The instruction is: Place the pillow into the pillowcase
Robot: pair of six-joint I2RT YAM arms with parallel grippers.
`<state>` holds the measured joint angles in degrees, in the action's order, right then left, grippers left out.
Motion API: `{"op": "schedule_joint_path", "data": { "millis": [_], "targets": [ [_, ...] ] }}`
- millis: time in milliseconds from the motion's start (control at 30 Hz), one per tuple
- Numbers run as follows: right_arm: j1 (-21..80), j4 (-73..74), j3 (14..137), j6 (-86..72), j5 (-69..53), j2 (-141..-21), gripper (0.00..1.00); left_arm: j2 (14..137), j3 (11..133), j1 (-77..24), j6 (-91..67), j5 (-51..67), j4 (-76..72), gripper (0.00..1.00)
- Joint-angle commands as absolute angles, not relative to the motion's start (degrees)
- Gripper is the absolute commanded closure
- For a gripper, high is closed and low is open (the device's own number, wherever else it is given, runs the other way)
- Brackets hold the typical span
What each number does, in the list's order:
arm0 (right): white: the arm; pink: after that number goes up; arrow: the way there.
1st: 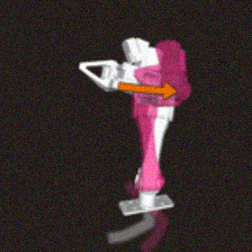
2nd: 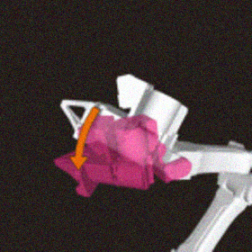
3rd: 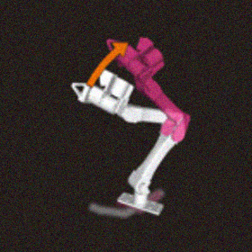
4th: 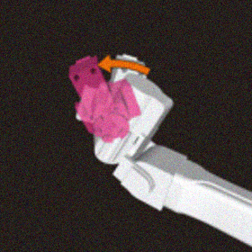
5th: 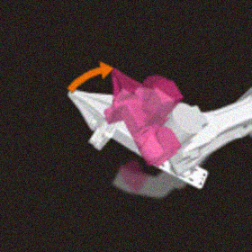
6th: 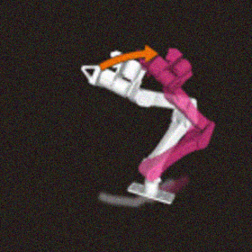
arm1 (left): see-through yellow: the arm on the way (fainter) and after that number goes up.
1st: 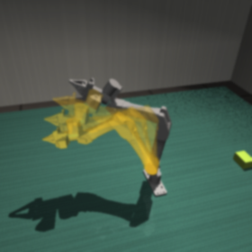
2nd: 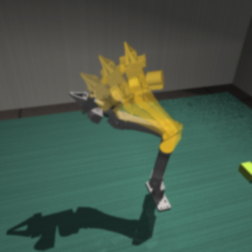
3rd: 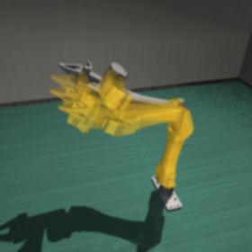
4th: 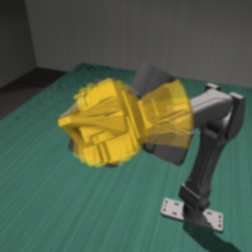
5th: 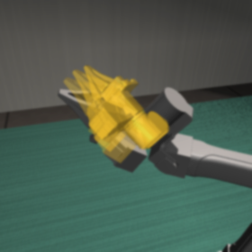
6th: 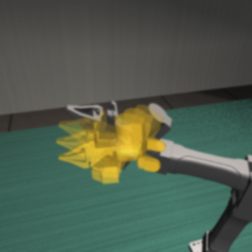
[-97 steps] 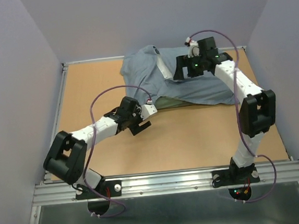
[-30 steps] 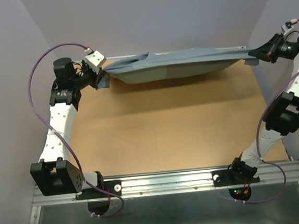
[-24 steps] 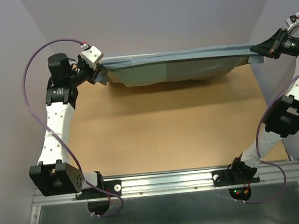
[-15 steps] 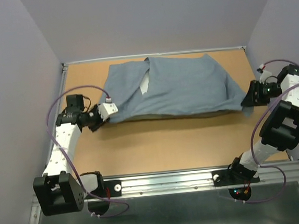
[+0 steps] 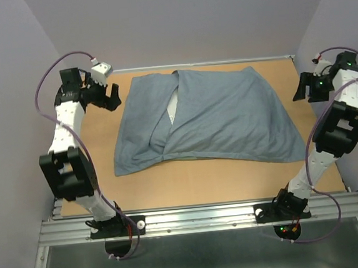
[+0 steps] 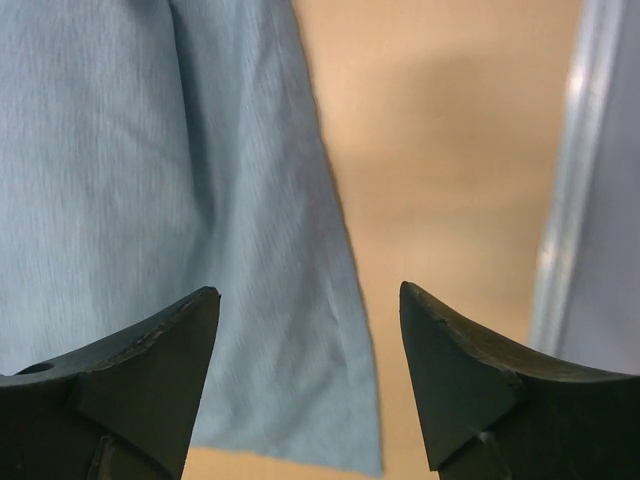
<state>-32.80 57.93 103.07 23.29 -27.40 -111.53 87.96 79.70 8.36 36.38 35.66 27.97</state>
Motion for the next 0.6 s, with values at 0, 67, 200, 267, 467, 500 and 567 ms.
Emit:
{"op": "schedule_joint_path", "data": {
  "millis": [0, 67, 200, 267, 467, 500, 567],
  "targets": [
    [-26.46, 45.03, 107.13, 9.33, -21.37, -115.48, 0.24, 104.8, 91.56, 7.74, 11.27, 33.68, 16.36, 0.01],
    [-25.58, 43.25, 111.5, 5.56, -18.29, -119.16, 0.25, 109.66, 99.35, 7.3, 8.63, 30.26, 14.6, 0.01],
    [-24.79, 42.54, 120.39, 0.45, -17.75, -131.01, 0.26, 121.16, 109.84, 4.23, 5.55, 25.06, 11.95, 0.01],
    [-24.26, 42.63, 122.77, 0.18, -19.51, -133.41, 0.26, 125.05, 116.17, 3.26, 4.66, 23.47, 11.87, 0.01],
    [-21.45, 42.45, 122.26, 0.18, -23.81, -137.55, 0.22, 135.87, 123.2, -1.93, 6.5, 17.94, 10.63, 0.01],
    [-20.4, 42.45, 121.91, 0.26, -23.82, -137.9, 0.22, 138.4, 123.92, -2.54, 6.68, 16.89, 10.72, 0.01],
    [-19.6, 42.36, 120.94, 0.26, -25.74, -138.77, 0.24, 140.35, 125.67, -3.86, 7.38, 15.04, 10.63, 0.01]
  ]
}}
